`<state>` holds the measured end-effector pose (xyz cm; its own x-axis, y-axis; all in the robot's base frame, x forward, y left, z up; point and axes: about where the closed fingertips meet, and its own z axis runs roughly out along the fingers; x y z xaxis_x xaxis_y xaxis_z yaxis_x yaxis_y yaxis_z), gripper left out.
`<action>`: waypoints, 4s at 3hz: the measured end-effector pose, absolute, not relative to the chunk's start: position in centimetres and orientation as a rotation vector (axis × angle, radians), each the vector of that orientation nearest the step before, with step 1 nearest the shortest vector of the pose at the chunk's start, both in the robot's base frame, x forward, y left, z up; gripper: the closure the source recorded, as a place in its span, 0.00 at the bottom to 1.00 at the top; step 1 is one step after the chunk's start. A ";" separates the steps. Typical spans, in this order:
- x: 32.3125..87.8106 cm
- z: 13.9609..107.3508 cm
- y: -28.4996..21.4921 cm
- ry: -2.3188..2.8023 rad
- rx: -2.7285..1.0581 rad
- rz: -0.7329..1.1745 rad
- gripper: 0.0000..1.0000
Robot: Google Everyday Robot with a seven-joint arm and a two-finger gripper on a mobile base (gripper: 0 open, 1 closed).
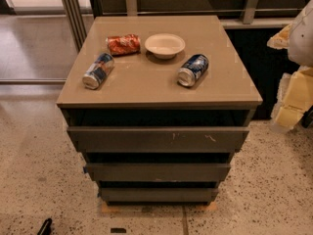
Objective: Open top drawer
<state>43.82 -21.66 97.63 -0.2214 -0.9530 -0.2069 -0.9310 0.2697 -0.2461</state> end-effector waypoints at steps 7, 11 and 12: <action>42.8 93.5 -21.3 2.333 -1.481 0.016 1.00; 45.5 80.2 -13.7 2.294 -0.823 0.713 1.00; 43.2 80.2 -12.2 2.330 -0.701 0.694 1.00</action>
Offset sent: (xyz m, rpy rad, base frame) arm 0.0000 0.0000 0.0000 0.0000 0.0000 0.0000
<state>43.19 -12.22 80.23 -0.6795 -0.3062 -0.6668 -0.6213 0.7236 0.3008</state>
